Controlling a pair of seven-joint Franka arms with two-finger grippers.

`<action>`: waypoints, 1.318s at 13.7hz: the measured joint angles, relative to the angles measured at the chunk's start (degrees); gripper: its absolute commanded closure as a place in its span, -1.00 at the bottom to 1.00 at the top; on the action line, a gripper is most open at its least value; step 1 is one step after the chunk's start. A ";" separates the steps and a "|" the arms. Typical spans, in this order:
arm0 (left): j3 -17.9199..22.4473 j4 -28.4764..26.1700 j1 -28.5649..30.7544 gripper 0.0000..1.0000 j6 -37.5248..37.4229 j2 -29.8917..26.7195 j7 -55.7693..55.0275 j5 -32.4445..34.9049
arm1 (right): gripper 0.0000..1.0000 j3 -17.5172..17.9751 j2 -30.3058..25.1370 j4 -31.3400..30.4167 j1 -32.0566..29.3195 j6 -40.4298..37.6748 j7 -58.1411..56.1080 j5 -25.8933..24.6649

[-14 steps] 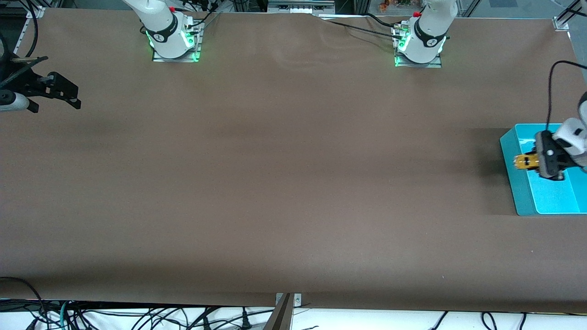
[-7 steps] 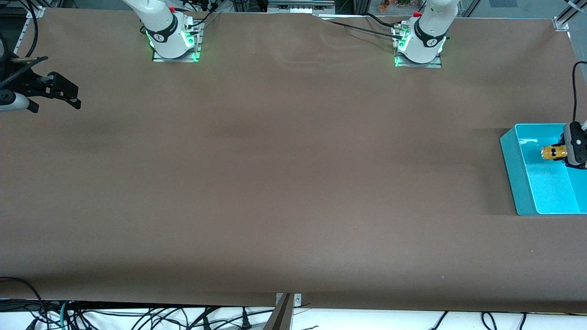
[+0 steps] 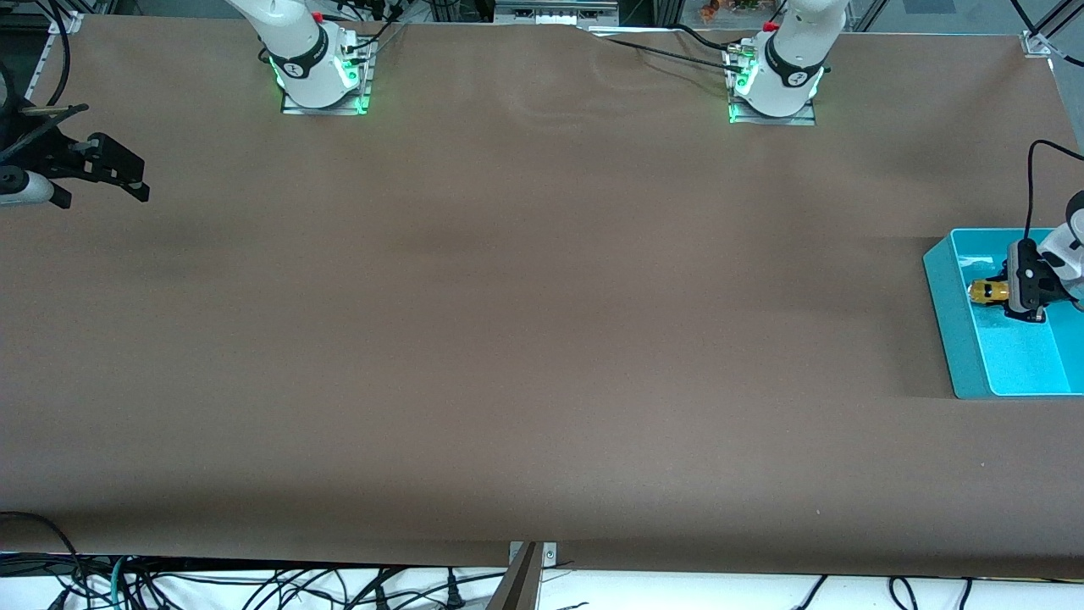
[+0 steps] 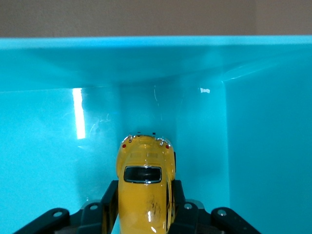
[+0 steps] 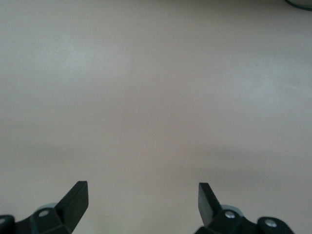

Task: Wind and store yellow beetle car
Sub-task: 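Lower the car into the cyan box and open the left gripper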

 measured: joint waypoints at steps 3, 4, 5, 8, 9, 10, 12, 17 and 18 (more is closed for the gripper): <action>-0.13 0.00 0.59 -0.26 -0.69 0.00 2.55 0.00 | -1.00 -0.02 0.00 0.00 0.00 -0.03 0.00 -0.02; -0.24 0.00 0.63 -0.99 -1.29 0.00 3.61 0.00 | -1.00 -0.03 0.00 0.00 -0.01 -0.03 0.00 -0.04; -0.35 0.00 0.63 -1.00 -2.01 0.00 4.10 -0.08 | -1.00 -0.03 0.00 0.00 -0.01 -0.03 0.00 -0.05; -0.72 0.76 0.62 -1.00 -4.28 -0.22 4.24 -0.37 | -1.00 -0.04 0.00 0.00 -0.01 -0.05 0.00 -0.06; -1.02 1.74 0.61 -1.00 -6.24 -0.80 4.22 -0.89 | -1.00 -0.04 0.00 0.00 -0.01 -0.05 0.00 -0.07; -1.47 3.02 0.58 -1.00 -8.79 -1.80 4.14 -1.84 | -1.00 -0.05 0.00 0.00 -0.01 -0.05 0.00 -0.08; -3.63 6.41 0.56 -1.00 -15.24 -4.93 2.83 -2.62 | -1.00 -0.06 0.00 0.00 -0.02 -0.06 0.00 -0.08; -14.46 14.97 0.16 -1.00 -33.14 -11.22 -18.38 -2.63 | -1.00 -0.06 0.01 0.00 -0.02 -0.06 0.00 -0.08; -16.65 15.76 0.11 -1.00 -35.55 -11.60 -23.58 -2.63 | -1.00 -0.06 0.01 0.00 -0.02 -0.06 0.00 -0.09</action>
